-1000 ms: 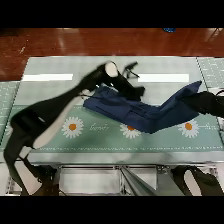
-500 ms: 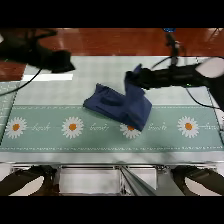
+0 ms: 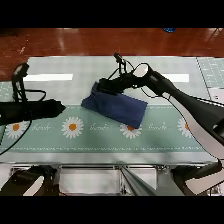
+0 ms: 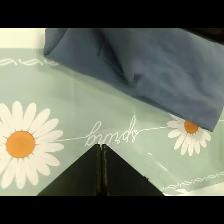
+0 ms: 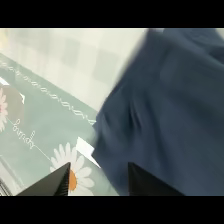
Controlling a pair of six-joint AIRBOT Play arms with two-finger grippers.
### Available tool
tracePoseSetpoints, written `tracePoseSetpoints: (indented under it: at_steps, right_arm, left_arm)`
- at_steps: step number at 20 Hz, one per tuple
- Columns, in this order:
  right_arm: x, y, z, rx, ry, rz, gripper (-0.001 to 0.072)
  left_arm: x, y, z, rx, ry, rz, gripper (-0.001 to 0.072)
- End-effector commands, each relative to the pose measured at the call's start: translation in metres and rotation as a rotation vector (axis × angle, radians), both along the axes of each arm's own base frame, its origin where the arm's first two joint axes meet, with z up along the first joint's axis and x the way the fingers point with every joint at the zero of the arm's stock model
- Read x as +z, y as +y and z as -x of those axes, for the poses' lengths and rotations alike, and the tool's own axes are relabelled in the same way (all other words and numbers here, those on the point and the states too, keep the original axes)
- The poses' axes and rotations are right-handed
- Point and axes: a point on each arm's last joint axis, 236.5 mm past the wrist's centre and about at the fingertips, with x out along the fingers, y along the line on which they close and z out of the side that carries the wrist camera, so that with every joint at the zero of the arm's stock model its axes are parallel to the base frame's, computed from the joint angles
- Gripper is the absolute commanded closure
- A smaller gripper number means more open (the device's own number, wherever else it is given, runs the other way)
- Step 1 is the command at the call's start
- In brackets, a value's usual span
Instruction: Fold the shirts.
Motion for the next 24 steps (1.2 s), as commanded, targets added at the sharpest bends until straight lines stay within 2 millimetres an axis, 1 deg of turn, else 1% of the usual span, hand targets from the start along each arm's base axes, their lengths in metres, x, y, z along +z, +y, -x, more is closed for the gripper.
tracePoseSetpoints:
  at_steps: [1,2,3,4,5,6,7,8,9,10,11,12,13,14,15,16,17,18,20,23,24]
  right_arm:
    - [0.011,-0.026,-0.005,0.007,0.049,-0.019,0.0295]
    - [0.033,-0.054,-0.009,0.01,0.038,-0.025,0.0295]
    - [0.058,-0.088,-0.008,0.018,0.013,-0.015,0.0295]
    - [0.077,-0.125,-0.005,0.015,-0.009,0.024,0.0295]
    - [0.091,-0.166,0.0,-0.003,-0.046,0.107,0.0295]
    - [0.099,-0.212,0.007,-0.051,-0.075,0.227,0.0295]
    - [0.103,-0.258,0.017,-0.123,-0.095,0.35,0.0295]
    - [0.102,-0.294,0.029,-0.197,-0.107,0.446,0.0295]
    - [0.095,-0.326,0.043,-0.285,-0.111,0.522,0.0297]
    - [0.082,-0.348,0.057,-0.364,-0.103,0.571,0.0298]
    - [0.062,-0.36,0.073,-0.435,-0.079,0.593,0.0298]
    - [0.035,-0.363,0.088,-0.493,-0.046,0.584,0.0298]
    - [0.009,-0.36,0.101,-0.536,-0.009,0.56,0.0297]
    - [-0.017,-0.35,0.114,-0.567,0.047,0.505,0.0298]
    - [-0.04,-0.334,0.126,-0.571,0.115,0.435,0.0298]
    - [-0.054,-0.318,0.135,-0.559,0.17,0.37,0.0298]
    - [-0.064,-0.299,0.138,-0.543,0.209,0.29,0.0298]
    - [-0.067,-0.285,0.136,-0.529,0.225,0.223,0.0298]
    - [-0.074,-0.269,0.127,-0.524,0.258,0.133,0.0298]
    - [-0.088,-0.245,0.127,-0.477,0.348,0.023,0.0298]
    - [-0.091,-0.24,0.124,-0.475,0.362,-0.011,0.0299]
  left_arm:
    - [-0.03,-0.004,0.002,0.059,0.036,0.06,0.0689]
    - [-0.033,-0.004,0.003,0.058,0.048,0.058,0.0689]
    - [-0.034,-0.004,0.003,0.058,0.051,0.057,0.0689]
    - [-0.034,-0.004,0.003,0.058,0.052,0.056,0.0689]
    - [-0.034,-0.004,0.003,0.058,0.053,0.056,0.0689]
    - [-0.034,-0.004,0.003,0.058,0.053,0.056,0.0689]
    - [-0.034,-0.004,0.003,0.058,0.052,0.056,0.0689]
    - [-0.034,-0.004,0.002,0.057,0.051,0.055,0.0689]
    - [-0.034,-0.004,0.002,0.05,0.047,0.051,0.0689]
    - [-0.034,-0.004,0.003,0.05,0.048,0.051,0.0689]
    - [-0.034,-0.004,0.003,0.05,0.048,0.051,0.0689]
    - [-0.034,-0.004,0.002,0.05,0.047,0.051,0.0689]
    - [-0.034,-0.004,0.003,0.05,0.048,0.051,0.0689]
    - [-0.034,-0.004,0.003,0.05,0.048,0.051,0.0689]
    - [-0.034,-0.004,0.003,0.05,0.048,0.051,0.0689]
    - [-0.034,-0.004,0.002,0.05,0.047,0.051,0.0689]
    - [-0.034,-0.004,0.002,0.05,0.048,0.051,0.0689]
    - [-0.034,-0.004,0.002,0.05,0.048,0.051,0.0689]
    - [-0.035,-0.004,0.002,0.05,0.051,0.05,0.0689]
    - [-0.038,-0.004,0.002,0.051,0.062,0.049,0.0689]
    - [-0.039,-0.004,0.002,0.051,0.066,0.048,0.0689]
